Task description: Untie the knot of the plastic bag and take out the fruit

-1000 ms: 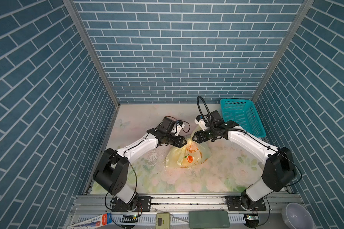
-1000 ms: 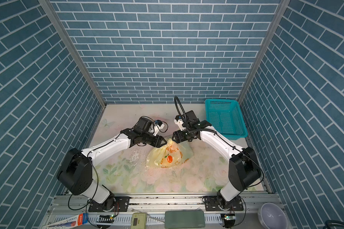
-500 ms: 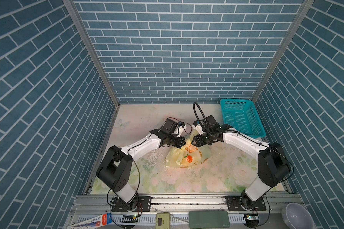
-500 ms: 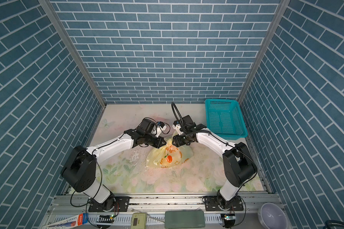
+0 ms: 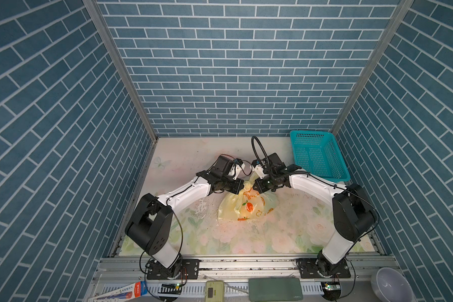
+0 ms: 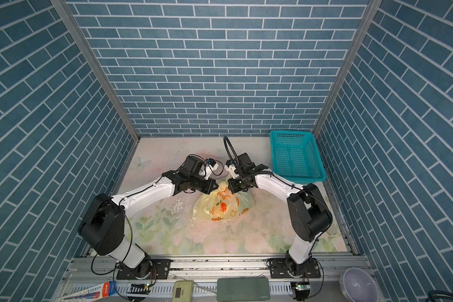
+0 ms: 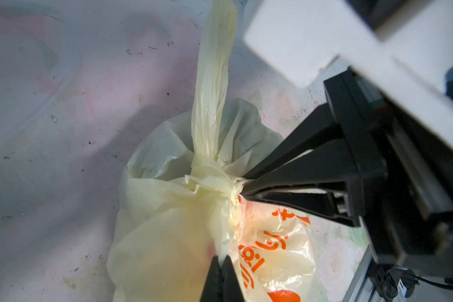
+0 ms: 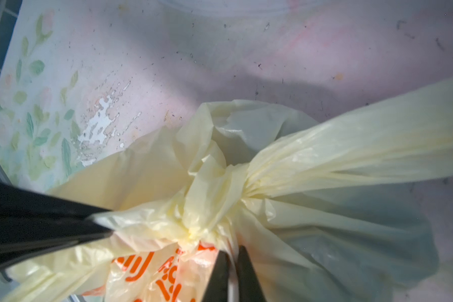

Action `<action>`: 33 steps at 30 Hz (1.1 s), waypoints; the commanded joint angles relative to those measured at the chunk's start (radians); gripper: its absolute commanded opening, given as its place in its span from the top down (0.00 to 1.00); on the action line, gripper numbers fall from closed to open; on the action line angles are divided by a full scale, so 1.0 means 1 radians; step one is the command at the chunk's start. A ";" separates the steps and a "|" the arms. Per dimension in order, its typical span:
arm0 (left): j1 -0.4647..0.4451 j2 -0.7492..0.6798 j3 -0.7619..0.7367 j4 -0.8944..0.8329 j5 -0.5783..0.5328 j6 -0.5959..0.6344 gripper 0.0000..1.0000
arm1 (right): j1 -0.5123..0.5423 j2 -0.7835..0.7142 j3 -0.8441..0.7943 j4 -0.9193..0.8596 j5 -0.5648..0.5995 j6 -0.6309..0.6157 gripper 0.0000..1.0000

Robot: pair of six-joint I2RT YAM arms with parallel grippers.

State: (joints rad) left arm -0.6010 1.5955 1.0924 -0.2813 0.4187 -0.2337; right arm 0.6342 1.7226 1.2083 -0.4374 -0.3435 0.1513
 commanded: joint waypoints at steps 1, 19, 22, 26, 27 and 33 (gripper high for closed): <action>0.009 -0.040 -0.018 0.007 -0.027 0.000 1.00 | 0.003 -0.027 -0.049 -0.005 0.019 -0.018 1.00; 0.222 -0.169 -0.162 0.010 -0.045 0.012 1.00 | -0.230 -0.340 -0.329 0.087 0.094 0.128 1.00; 0.265 -0.183 -0.196 0.023 -0.041 0.008 1.00 | -0.275 -0.385 -0.374 0.102 0.118 0.160 1.00; 0.299 -0.186 -0.225 0.037 -0.037 0.007 1.00 | -0.309 -0.409 -0.403 0.106 0.139 0.194 1.00; 0.301 -0.188 -0.226 0.041 -0.034 0.006 1.00 | -0.310 -0.404 -0.396 0.100 0.125 0.182 1.00; 0.290 -0.204 -0.182 0.087 0.022 -0.005 1.00 | -0.278 -0.440 -0.319 0.032 0.076 0.055 0.83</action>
State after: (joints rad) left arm -0.3271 1.4212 0.8822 -0.2211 0.4530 -0.2359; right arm 0.3534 1.3289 0.8391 -0.3462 -0.2977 0.2802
